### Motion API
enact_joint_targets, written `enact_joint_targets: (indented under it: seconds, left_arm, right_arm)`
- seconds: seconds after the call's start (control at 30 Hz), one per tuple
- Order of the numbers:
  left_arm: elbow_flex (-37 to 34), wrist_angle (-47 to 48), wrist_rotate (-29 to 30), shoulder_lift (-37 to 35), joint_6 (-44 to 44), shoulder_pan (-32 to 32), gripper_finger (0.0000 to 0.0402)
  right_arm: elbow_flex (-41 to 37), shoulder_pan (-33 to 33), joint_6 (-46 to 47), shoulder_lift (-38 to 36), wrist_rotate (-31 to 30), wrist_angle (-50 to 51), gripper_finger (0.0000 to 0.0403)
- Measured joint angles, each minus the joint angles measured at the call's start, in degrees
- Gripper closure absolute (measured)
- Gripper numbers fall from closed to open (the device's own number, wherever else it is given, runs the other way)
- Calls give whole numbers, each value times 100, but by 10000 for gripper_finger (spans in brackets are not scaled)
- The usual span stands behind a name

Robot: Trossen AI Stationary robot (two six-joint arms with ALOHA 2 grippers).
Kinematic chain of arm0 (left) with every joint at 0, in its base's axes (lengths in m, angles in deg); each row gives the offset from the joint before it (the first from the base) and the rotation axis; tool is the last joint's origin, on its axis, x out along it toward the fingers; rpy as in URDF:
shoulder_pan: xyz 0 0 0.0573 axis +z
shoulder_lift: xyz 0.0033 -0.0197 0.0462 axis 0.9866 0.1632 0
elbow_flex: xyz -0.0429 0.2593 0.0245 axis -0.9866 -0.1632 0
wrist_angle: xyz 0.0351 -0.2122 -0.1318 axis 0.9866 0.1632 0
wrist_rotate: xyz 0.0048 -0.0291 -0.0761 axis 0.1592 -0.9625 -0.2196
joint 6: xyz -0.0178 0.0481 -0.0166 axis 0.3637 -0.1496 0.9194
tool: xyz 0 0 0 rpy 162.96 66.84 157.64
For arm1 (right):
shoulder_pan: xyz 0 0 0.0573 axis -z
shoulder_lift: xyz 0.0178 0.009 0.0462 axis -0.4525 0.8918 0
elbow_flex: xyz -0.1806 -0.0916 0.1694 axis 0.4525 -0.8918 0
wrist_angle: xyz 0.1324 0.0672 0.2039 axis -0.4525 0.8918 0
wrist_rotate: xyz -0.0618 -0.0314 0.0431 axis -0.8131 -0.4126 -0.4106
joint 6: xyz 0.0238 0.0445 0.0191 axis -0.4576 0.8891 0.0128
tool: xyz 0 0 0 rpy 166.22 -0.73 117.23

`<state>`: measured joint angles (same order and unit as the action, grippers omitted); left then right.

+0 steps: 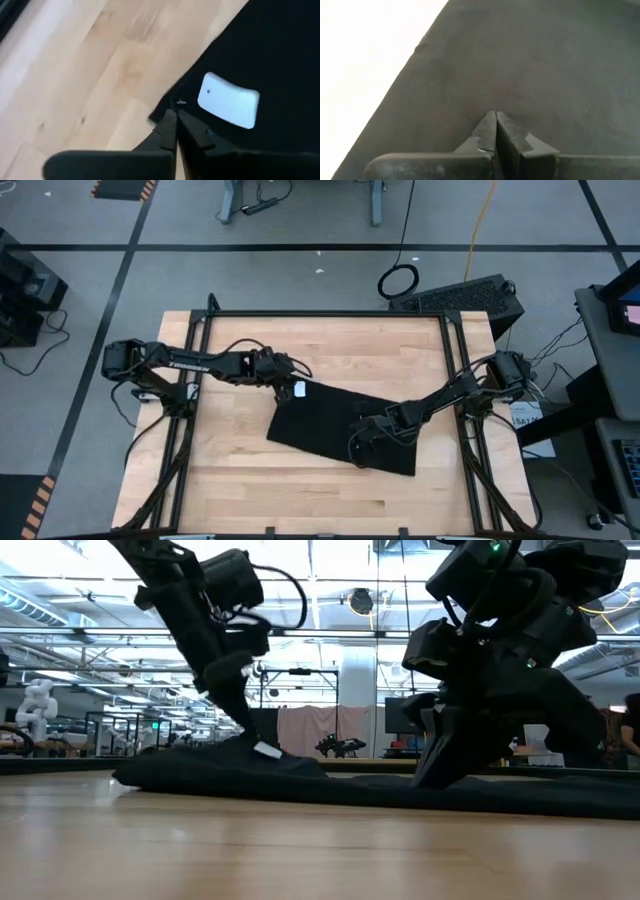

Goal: Roll towel
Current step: Roll the black microfiber towel

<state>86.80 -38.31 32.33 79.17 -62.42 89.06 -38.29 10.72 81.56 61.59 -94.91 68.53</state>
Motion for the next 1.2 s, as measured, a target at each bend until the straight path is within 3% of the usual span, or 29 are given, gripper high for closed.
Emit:
enact_joint_targets:
  seconds: [0.13, 0.4, 0.5, 0.6, 0.7, 0.97, 1.1, 1.2]
  left_arm:
    - [-3, 36, 74, 95, -15, 54, 339]
    - [-3, 138, 261, -98, 89, 51, 199]
    - [-13, -68, -363, -173, -88, -111, 175]
    - [-234, -766, -937, -88, -454, -459, 178]
    - [-402, -1451, -927, 299, -559, -707, 194]
    - [-387, -829, -872, 1121, 367, -1050, 253]
    - [-372, -49, -820, 1155, 968, -1248, 268]
    - [-374, 407, -855, 1009, 1417, -1465, 270]
  right_arm:
    - [40, -4, -23, 4, 7, -70, 403]
    - [120, -4, -17, -383, 19, 203, 403]
    - [133, -4, 36, -746, 8, 358, 403]
    - [140, -16, 229, -1138, 4, 667, 403]
    - [148, -50, 660, -1600, -86, 1159, 403]
    - [151, -429, 3047, -2236, -477, 4064, 403]
    - [147, -747, 3696, -2225, -477, 5192, 403]
    - [146, -970, 3800, -2218, -489, 5445, 403]
